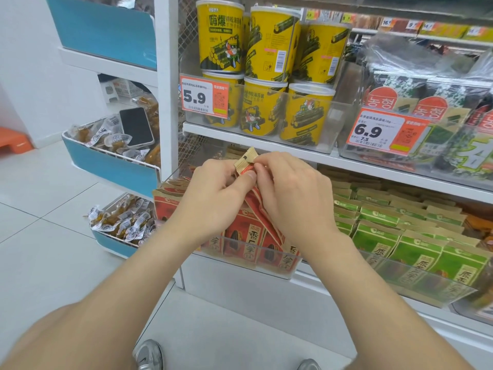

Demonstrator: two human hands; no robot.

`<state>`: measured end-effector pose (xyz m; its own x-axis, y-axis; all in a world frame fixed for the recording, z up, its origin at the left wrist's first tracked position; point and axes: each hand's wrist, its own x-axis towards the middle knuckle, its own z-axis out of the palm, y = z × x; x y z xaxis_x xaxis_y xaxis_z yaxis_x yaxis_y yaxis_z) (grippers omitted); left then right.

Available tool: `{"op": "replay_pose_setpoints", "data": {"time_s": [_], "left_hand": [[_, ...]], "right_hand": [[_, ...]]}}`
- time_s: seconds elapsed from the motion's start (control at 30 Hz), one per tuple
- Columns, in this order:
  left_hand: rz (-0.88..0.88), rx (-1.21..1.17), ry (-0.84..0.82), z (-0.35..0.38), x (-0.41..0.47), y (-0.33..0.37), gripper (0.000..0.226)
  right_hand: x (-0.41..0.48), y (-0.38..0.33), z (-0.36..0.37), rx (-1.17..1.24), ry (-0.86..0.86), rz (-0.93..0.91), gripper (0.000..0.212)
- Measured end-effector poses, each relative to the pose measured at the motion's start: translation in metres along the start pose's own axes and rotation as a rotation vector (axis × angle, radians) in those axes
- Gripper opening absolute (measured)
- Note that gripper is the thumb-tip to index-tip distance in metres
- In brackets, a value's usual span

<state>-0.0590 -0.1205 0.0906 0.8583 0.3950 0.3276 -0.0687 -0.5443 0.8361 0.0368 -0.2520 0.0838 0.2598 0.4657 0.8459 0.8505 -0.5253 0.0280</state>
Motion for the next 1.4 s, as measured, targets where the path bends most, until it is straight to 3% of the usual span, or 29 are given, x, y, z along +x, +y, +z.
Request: {"op": "replay_pose_setpoints", "data": {"time_s": [0.07, 0.17, 0.33, 0.5, 0.63, 0.73, 0.83, 1.0, 1.23, 1.4], "left_hand": [[-0.008, -0.041, -0.008, 0.001, 0.001, 0.0, 0.045], [-0.025, -0.135, -0.029, 0.001, 0.001, 0.001, 0.027], [-0.066, -0.281, -0.074, 0.002, 0.0, 0.004, 0.025], [-0.086, -0.415, -0.062, 0.002, 0.001, 0.004, 0.024], [-0.099, -0.488, -0.001, -0.002, 0.002, 0.004, 0.019], [-0.091, -0.529, -0.05, -0.01, 0.003, 0.0, 0.021], [-0.082, -0.535, -0.038, -0.009, 0.001, 0.003, 0.025], [-0.07, -0.522, 0.064, -0.006, -0.001, 0.003, 0.015], [-0.076, -0.704, 0.048, -0.007, 0.0, 0.004, 0.008], [-0.128, -0.771, 0.047, -0.004, 0.002, 0.004, 0.017]], "right_hand": [[-0.001, -0.003, 0.001, 0.043, 0.012, 0.117, 0.018], [0.001, -0.004, 0.006, 0.302, -0.029, 0.361, 0.013], [0.005, 0.002, 0.01, 0.675, -0.087, 0.616, 0.013], [0.003, 0.007, 0.007, 0.83, -0.112, 0.581, 0.007], [-0.004, 0.008, -0.005, 0.715, -0.267, 0.304, 0.032], [-0.007, 0.011, -0.006, 0.621, -0.387, 0.191, 0.049], [-0.006, 0.013, -0.004, 0.663, -0.342, 0.264, 0.039], [-0.005, 0.006, 0.0, 0.83, -0.324, 0.455, 0.014], [0.001, 0.005, 0.001, 0.937, -0.186, 0.445, 0.017], [0.003, 0.007, -0.007, 1.079, -0.233, 0.509, 0.02]]}}
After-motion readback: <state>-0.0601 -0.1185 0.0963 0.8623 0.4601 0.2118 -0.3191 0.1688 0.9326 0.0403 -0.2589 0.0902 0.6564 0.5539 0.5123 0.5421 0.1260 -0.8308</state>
